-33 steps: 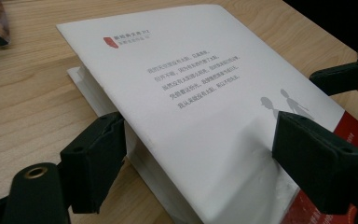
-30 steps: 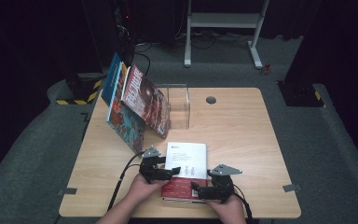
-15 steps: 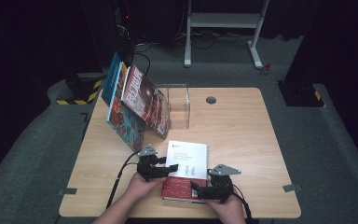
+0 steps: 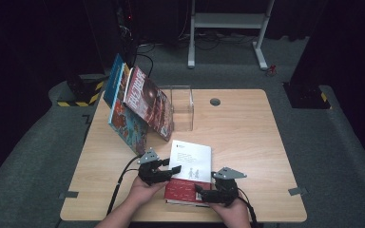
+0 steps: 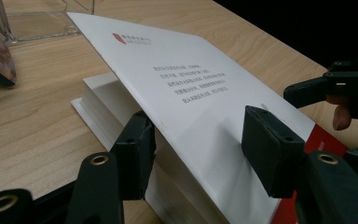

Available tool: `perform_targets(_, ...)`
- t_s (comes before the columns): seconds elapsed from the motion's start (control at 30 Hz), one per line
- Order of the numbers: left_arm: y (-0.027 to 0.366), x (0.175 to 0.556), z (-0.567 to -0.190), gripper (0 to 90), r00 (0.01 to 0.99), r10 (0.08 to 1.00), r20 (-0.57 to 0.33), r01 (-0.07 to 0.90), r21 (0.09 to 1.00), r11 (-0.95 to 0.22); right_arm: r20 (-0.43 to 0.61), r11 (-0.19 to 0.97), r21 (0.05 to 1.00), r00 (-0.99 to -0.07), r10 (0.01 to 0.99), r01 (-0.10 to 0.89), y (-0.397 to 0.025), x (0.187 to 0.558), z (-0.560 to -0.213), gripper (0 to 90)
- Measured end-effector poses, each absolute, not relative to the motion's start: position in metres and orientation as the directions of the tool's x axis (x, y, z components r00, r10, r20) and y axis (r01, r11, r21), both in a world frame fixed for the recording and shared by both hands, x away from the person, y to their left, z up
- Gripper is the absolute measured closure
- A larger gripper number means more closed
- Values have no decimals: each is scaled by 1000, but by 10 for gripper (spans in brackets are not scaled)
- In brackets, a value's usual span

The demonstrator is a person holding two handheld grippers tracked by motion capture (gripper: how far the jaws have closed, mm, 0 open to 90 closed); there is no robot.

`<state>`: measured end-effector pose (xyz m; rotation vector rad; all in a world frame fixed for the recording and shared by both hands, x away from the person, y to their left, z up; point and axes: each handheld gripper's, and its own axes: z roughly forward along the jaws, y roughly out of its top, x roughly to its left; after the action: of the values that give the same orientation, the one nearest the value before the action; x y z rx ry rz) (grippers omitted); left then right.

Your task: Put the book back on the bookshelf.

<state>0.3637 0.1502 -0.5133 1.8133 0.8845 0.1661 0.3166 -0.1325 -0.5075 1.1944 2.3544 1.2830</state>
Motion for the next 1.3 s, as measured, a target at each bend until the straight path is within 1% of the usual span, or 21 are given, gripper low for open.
perform_targets(0.17, 148, 359, -508, 474, 730, 635, -251, 443, 882, -161, 175, 293, 791, -657, 734, 538, -133, 314, -506, 148)
perform_targets(0.3, 148, 357, -505, 483, 737, 635, -233, 426, 889, -167, 147, 296, 804, -656, 741, 515, -136, 313, -505, 157)
perform_targets(0.43, 148, 355, -502, 492, 744, 630, -220, 408, 898, -168, 148, 284, 806, -641, 753, 520, -138, 312, -503, 161)
perform_targets(0.67, 148, 357, -501, 493, 741, 623, -248, 430, 889, -157, 135, 281, 814, -636, 760, 509, -140, 312, -502, 166)
perform_targets(0.77, 149, 358, -501, 491, 731, 625, -273, 458, 875, -154, 136, 281, 813, -636, 760, 510, -139, 312, -502, 168)
perform_targets(0.87, 150, 360, -504, 488, 732, 622, -277, 465, 871, -159, 135, 283, 811, -634, 761, 512, -139, 311, -503, 169)
perform_targets(1.03, 150, 359, -505, 486, 738, 621, -264, 451, 878, -163, 133, 286, 810, -636, 761, 512, -139, 311, -502, 174)
perform_targets(1.1, 150, 358, -504, 486, 748, 619, -239, 429, 886, -175, 130, 287, 811, -636, 760, 509, -139, 311, -502, 176)
perform_targets(1.3, 150, 355, -502, 487, 763, 612, -208, 394, 900, -186, 132, 280, 814, -631, 764, 509, -141, 312, -502, 177)
